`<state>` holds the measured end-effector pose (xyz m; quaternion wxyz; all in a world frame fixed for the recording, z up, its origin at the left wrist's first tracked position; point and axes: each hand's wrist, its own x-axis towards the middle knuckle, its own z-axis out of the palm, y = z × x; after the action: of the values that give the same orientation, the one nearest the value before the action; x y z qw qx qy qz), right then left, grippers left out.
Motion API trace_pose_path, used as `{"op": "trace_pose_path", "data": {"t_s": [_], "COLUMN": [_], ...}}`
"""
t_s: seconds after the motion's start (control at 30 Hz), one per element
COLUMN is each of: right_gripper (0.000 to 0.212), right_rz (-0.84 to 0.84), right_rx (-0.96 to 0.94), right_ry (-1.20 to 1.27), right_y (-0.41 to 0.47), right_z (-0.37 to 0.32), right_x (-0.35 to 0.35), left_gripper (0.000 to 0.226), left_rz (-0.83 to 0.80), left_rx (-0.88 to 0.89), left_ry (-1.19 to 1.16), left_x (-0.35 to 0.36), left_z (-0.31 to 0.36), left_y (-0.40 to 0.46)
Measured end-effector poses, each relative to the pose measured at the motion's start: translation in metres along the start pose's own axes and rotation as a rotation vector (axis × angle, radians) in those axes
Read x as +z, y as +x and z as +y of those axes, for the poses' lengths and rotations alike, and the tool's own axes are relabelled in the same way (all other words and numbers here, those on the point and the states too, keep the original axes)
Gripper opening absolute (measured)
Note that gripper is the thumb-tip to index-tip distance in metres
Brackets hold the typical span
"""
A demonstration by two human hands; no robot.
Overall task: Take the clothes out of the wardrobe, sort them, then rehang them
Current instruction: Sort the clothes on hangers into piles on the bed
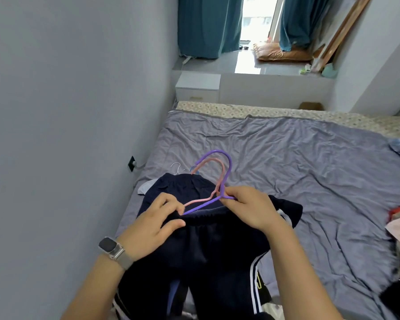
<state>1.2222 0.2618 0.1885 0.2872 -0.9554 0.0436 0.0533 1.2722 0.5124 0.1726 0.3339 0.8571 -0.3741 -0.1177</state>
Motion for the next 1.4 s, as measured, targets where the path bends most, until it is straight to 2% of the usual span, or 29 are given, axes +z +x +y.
{"op": "trace_pose_path", "data": {"t_s": [0.17,0.27,0.37,0.43,0.5,0.57,0.6,0.67,0.73,0.83,1.0,1.13,1.2,1.27,1.33,1.4], "right_gripper": [0.046,0.04,0.051,0.056,0.051,0.037,0.038,0.06,0.068,0.065,0.047,0.041,0.046,0.067,0.077,0.068], "right_rz": [-0.047,0.014,0.137,0.155,0.106,0.064,0.036,-0.009,-0.01,0.072,0.263,0.209,0.127,0.041,0.127,0.268], "right_rx": [-0.035,-0.152,-0.249,-0.264,-0.292,-0.317,-0.311,-0.279,-0.261,-0.249,-0.238,-0.251,-0.241,-0.224,-0.266,-0.328], "right_ry": [0.114,-0.073,-0.285,-0.312,-0.251,-0.091,-0.009,0.112,0.114,0.05,0.003,0.059,0.119,0.182,0.227,0.22], "right_y": [-0.001,0.004,0.009,0.015,0.019,0.018,0.015,0.006,0.001,0.005,0.009,0.021,0.022,0.018,0.014,0.013], "right_z": [-0.003,-0.007,-0.015,-0.021,-0.017,-0.002,0.009,0.032,0.047,0.059,0.048,0.024,0.017,0.012,0.009,0.004], "right_x": [-0.008,-0.014,-0.019,-0.02,-0.022,-0.032,-0.037,-0.043,-0.037,-0.015,0.006,0.019,0.021,0.02,0.025,0.034], "left_gripper": [0.007,0.006,0.026,0.04,0.046,0.048,0.048,0.048,0.042,0.033,0.036,0.036,0.035,0.033,0.032,0.034], "left_rz": [0.026,0.047,0.115,0.186,0.252,0.307,0.339,0.382,0.355,0.289,0.267,0.205,0.188,0.188,0.197,0.21], "left_rx": [0.037,0.015,0.028,0.048,0.055,0.028,0.009,-0.027,-0.044,-0.06,-0.071,-0.059,-0.068,-0.077,-0.085,-0.087], "left_ry": [-0.049,-0.117,-0.066,0.006,-0.004,-0.124,-0.191,-0.303,-0.367,-0.387,-0.4,-0.385,-0.371,-0.363,-0.378,-0.393], "left_x": [-0.026,-0.042,-0.04,-0.031,-0.026,-0.026,-0.028,-0.034,-0.038,-0.039,-0.041,-0.041,-0.038,-0.036,-0.036,-0.036], "left_z": [-0.005,-0.007,-0.001,0.004,0.004,-0.001,-0.003,-0.01,-0.018,-0.027,-0.035,-0.033,-0.035,-0.038,-0.04,-0.04], "left_y": [-0.02,-0.03,-0.026,-0.02,-0.015,-0.013,-0.013,-0.014,-0.015,-0.014,-0.008,-0.003,-0.003,-0.003,-0.002,0.001]}}
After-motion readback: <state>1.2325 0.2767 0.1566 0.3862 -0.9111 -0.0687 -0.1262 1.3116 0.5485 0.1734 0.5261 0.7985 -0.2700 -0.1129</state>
